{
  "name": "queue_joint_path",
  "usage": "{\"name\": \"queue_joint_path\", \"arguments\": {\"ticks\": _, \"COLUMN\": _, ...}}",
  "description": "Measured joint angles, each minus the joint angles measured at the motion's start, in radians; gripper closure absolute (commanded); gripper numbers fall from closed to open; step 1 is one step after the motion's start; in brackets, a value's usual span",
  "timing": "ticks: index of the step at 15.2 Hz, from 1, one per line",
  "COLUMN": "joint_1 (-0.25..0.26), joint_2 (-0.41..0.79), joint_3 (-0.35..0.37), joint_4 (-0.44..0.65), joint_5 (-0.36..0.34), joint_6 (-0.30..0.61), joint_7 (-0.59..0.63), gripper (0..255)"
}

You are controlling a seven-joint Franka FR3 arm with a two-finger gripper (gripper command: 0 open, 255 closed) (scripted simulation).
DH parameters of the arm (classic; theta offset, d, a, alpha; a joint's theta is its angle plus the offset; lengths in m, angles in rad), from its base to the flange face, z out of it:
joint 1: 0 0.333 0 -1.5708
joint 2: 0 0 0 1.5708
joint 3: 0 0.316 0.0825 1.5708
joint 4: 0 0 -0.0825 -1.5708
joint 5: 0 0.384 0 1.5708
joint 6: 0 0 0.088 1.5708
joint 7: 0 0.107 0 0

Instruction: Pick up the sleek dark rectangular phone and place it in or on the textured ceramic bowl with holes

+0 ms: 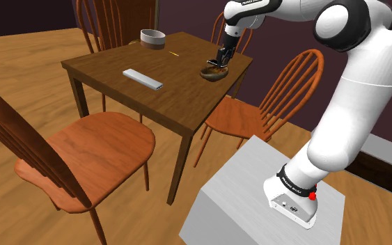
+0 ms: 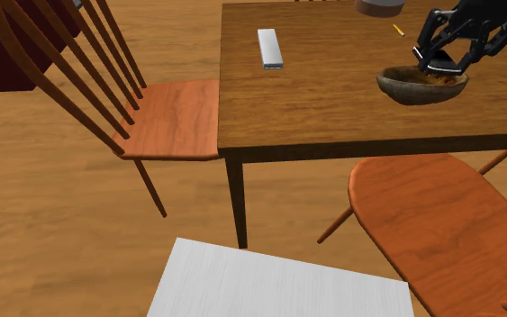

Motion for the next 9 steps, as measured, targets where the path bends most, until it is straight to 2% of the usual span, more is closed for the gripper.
{"name": "queue_joint_path", "arguments": {"ticks": 4, "joint_1": 0.0, "joint_2": 0.0, "joint_3": 0.0, "joint_4": -0.002, "joint_5": 0.0, "joint_6": 0.002, "joint_7": 0.0, "gripper": 255}}
{"name": "queue_joint_path", "arguments": {"ticks": 5, "joint_1": 0.0, "joint_2": 0.0, "joint_3": 0.0, "joint_4": -0.002, "joint_5": 0.0, "joint_6": 0.002, "joint_7": 0.0, "gripper": 0}}
{"name": "queue_joint_path", "arguments": {"ticks": 9, "joint_1": 0.0, "joint_2": -0.001, "joint_3": 0.0, "joint_4": -0.002, "joint_5": 0.0, "joint_6": 0.002, "joint_7": 0.0, "gripper": 0}}
